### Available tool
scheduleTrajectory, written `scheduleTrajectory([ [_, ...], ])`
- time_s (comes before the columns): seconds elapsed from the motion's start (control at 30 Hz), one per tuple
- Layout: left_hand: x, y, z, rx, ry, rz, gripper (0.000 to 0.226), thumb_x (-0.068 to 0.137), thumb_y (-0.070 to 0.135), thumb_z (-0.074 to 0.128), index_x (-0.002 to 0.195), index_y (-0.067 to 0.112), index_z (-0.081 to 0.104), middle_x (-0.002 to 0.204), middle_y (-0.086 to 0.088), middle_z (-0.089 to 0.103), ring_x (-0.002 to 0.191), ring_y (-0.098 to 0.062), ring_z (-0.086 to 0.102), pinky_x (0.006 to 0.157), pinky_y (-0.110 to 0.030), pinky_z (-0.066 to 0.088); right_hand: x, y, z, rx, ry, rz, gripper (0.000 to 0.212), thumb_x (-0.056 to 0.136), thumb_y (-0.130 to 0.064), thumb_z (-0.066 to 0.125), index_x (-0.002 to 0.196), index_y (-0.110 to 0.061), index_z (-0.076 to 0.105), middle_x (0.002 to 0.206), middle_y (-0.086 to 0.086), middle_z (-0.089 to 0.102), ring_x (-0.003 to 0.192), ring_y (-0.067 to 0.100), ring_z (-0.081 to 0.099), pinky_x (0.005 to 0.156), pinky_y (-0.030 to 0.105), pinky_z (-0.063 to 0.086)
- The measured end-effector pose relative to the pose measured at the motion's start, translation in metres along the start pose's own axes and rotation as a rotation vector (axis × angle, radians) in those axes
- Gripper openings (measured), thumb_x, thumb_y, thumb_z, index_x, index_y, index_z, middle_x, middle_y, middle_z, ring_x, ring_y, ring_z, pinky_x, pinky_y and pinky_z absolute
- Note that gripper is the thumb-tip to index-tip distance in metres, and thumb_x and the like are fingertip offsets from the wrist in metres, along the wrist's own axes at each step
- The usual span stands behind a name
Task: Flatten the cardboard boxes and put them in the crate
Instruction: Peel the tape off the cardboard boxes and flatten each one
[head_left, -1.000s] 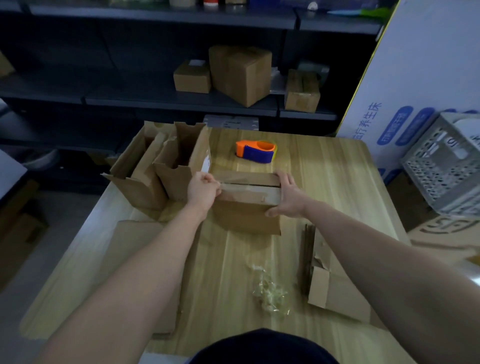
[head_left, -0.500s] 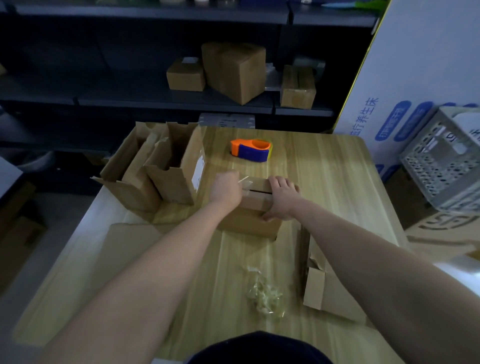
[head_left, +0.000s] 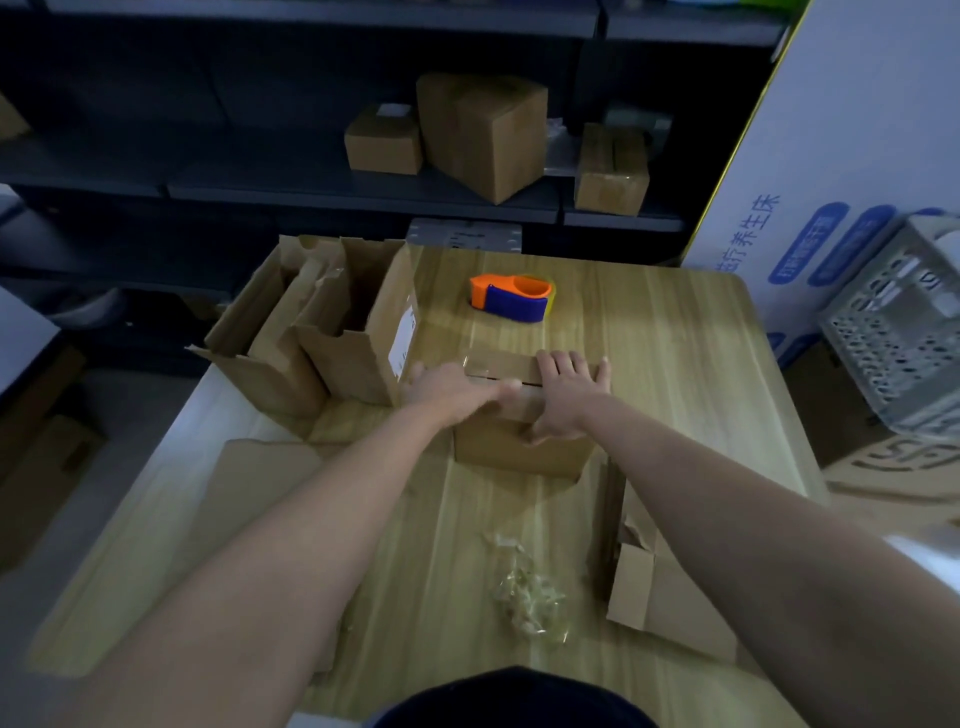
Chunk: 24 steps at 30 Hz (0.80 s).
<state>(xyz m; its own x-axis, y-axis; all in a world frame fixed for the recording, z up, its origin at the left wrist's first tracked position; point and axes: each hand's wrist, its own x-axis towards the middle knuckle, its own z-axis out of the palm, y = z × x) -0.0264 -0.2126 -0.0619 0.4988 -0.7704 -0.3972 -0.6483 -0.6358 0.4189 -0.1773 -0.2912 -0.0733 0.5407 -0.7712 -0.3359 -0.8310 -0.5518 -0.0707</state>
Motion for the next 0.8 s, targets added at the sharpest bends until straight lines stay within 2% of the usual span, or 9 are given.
scheduleTrajectory([
  [0.1,0.005,0.002,0.005,-0.025,0.112,0.073,0.061,0.081,0.067,0.050,0.097,0.011,0.063,0.105,-0.009,0.064,0.116,-0.031,0.047,0.097,-0.039,0.038,0.001,0.004,0.000,0.013,0.019,-0.016,0.126,0.056,-0.061,0.078,0.149,-0.020,0.004,0.154,0.002,0.015,0.144,0.027,0.003,0.111,0.060,-0.006],
  [0.13,0.008,0.001,0.003,-0.105,0.119,0.072,0.051,0.089,0.057,0.047,0.081,0.009,0.060,0.090,-0.009,0.064,0.104,-0.031,0.054,0.089,-0.038,0.042,0.001,0.004,0.000,0.020,0.018,-0.019,0.125,0.056,-0.061,0.078,0.149,-0.020,0.004,0.154,0.002,0.015,0.144,0.027,0.004,0.112,0.060,-0.006],
  [0.2,0.012,-0.002,-0.001,-0.297,0.115,0.046,0.045,0.097,0.039,0.045,0.067,0.006,0.054,0.070,-0.007,0.056,0.083,-0.029,0.057,0.071,-0.032,0.042,0.001,0.004,-0.001,0.027,0.016,-0.025,0.124,0.057,-0.060,0.078,0.149,-0.021,0.005,0.154,0.002,0.016,0.144,0.027,0.005,0.112,0.060,-0.005],
  [0.37,0.018,-0.008,0.001,-0.700,0.235,-0.115,0.032,0.093,0.017,0.053,0.064,0.005,0.058,0.064,-0.002,0.054,0.072,-0.020,0.054,0.071,-0.025,0.039,0.001,0.008,-0.005,0.073,0.028,-0.036,0.122,0.057,-0.056,0.080,0.149,-0.020,0.008,0.152,0.003,0.020,0.142,0.029,0.013,0.113,0.060,-0.001],
  [0.47,0.021,-0.003,-0.002,-1.097,0.210,-0.252,0.023,0.091,0.008,0.055,0.070,0.009,0.064,0.066,-0.001,0.063,0.066,-0.014,0.059,0.073,-0.027,0.049,0.000,0.017,-0.009,0.136,0.062,-0.048,0.121,0.056,-0.053,0.082,0.148,-0.020,0.010,0.150,0.004,0.023,0.140,0.029,0.017,0.114,0.059,0.003],
  [0.53,0.024,0.004,-0.008,-1.286,0.181,-0.283,0.024,0.091,0.002,0.050,0.071,0.007,0.063,0.064,-0.004,0.062,0.056,-0.013,0.057,0.064,-0.026,0.052,0.000,0.020,-0.013,0.165,0.101,-0.056,0.122,0.055,-0.050,0.083,0.148,-0.020,0.011,0.149,0.004,0.023,0.139,0.030,0.018,0.114,0.059,0.004],
  [0.6,0.026,0.011,-0.015,-1.378,0.179,-0.333,0.024,0.093,0.002,0.046,0.074,0.004,0.062,0.063,-0.004,0.059,0.048,-0.011,0.051,0.051,-0.023,0.045,0.000,0.023,-0.019,0.168,0.144,-0.076,0.121,0.054,-0.048,0.083,0.148,-0.020,0.012,0.149,0.004,0.024,0.138,0.029,0.019,0.114,0.059,0.005],
  [0.67,0.026,0.015,-0.018,-1.420,0.172,-0.374,0.022,0.093,0.002,0.044,0.079,0.004,0.061,0.067,-0.005,0.058,0.048,-0.011,0.047,0.047,-0.022,0.042,-0.001,0.025,-0.024,0.162,0.174,-0.088,0.119,0.054,-0.047,0.083,0.147,-0.021,0.013,0.148,0.003,0.025,0.138,0.028,0.018,0.114,0.059,0.005],
  [0.8,0.020,0.015,-0.024,-1.394,0.173,-0.388,0.018,0.087,0.000,0.047,0.094,0.006,0.063,0.078,-0.007,0.058,0.063,-0.016,0.052,0.066,-0.027,0.054,-0.010,0.038,-0.026,0.190,0.201,-0.071,0.118,0.053,-0.044,0.084,0.147,-0.020,0.015,0.147,0.004,0.026,0.138,0.030,0.020,0.114,0.059,0.007],
])
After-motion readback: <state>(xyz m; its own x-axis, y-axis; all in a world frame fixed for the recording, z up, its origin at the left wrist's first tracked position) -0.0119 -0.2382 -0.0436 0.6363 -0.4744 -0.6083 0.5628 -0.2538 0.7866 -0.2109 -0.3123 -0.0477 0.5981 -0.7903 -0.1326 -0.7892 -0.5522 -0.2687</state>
